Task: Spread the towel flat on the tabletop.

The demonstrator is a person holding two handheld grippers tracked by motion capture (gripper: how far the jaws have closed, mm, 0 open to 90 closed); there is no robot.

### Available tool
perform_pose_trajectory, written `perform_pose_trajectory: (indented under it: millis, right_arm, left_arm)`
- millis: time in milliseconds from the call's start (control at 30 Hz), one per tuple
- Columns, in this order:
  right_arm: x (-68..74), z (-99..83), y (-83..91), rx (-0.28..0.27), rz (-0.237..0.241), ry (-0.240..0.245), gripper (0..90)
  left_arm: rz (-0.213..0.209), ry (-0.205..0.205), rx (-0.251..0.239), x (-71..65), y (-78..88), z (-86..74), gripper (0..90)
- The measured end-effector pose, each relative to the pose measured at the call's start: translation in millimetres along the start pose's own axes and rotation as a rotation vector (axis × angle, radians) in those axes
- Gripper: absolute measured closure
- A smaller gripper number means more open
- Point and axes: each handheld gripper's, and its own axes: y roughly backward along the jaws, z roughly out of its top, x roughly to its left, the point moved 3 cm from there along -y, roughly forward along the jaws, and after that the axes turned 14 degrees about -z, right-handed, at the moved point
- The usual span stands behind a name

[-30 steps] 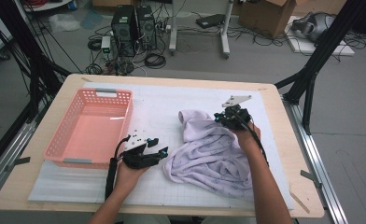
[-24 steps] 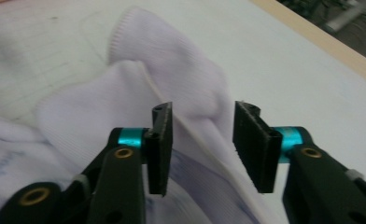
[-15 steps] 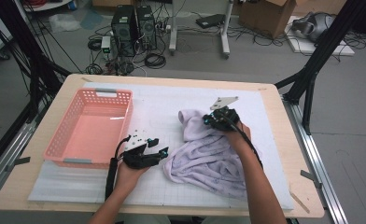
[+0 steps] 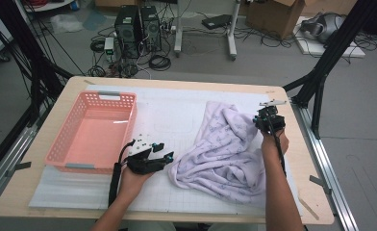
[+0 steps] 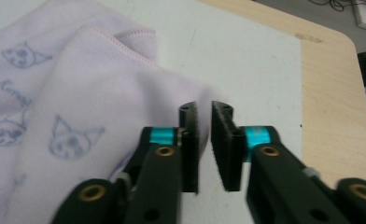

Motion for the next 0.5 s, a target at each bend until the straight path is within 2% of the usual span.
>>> perform_pose_trajectory:
  millis: [33, 67, 133, 200, 267, 300, 367, 400, 433, 500]
  right_arm:
    - [0.3, 0.6, 2.8, -0.016, -0.016, -0.005, 69.3]
    - [0.7, 2.3, 6.4, -0.034, -0.022, -0.016, 69.2]
    - [4.3, 7.8, 14.1, -0.089, 0.002, -0.032, 67.8]
    - [15.2, 12.7, 17.6, -0.12, 0.062, 0.001, 66.7]
    - [32.1, 15.4, 16.8, -0.122, 0.148, 0.025, 63.5]
    - [42.5, 16.3, 15.1, -0.117, 0.204, 0.029, 60.8]
    - [64.8, 17.9, 10.0, -0.085, 0.285, 0.056, 54.3]
    - [75.8, 18.7, 7.0, -0.071, 0.32, 0.072, 53.9]
    - [86.4, 19.7, 4.0, -0.06, 0.352, 0.087, 53.3]
    - [103.5, 22.1, -2.8, -0.037, 0.38, 0.119, 52.3]
  left_arm:
    - [0.001, 0.0, 0.001, 0.3, 0.1, 0.0, 45.5]
    - [0.001, -0.001, 0.0, 0.1, -0.1, 0.0, 45.6]
    - [0.0, -0.007, 0.002, 0.0, -0.2, 0.1, 46.3]
    - [-0.001, -0.007, 0.002, -0.2, -0.5, 0.2, 46.4]
    - [-0.001, -0.005, 0.002, -0.1, -0.6, 0.2, 46.3]
    - [-0.002, -0.005, 0.001, 0.0, -0.5, 0.2, 46.3]
    - [-0.001, -0.005, 0.001, -0.1, -0.5, 0.2, 46.3]
    - [-0.002, -0.005, 0.001, -0.3, -0.7, 0.2, 46.3]
    - [-0.003, -0.004, 0.001, -0.6, -0.7, 0.2, 46.3]
    - [-0.003, -0.005, 0.003, -0.6, -0.6, 0.1, 46.3]
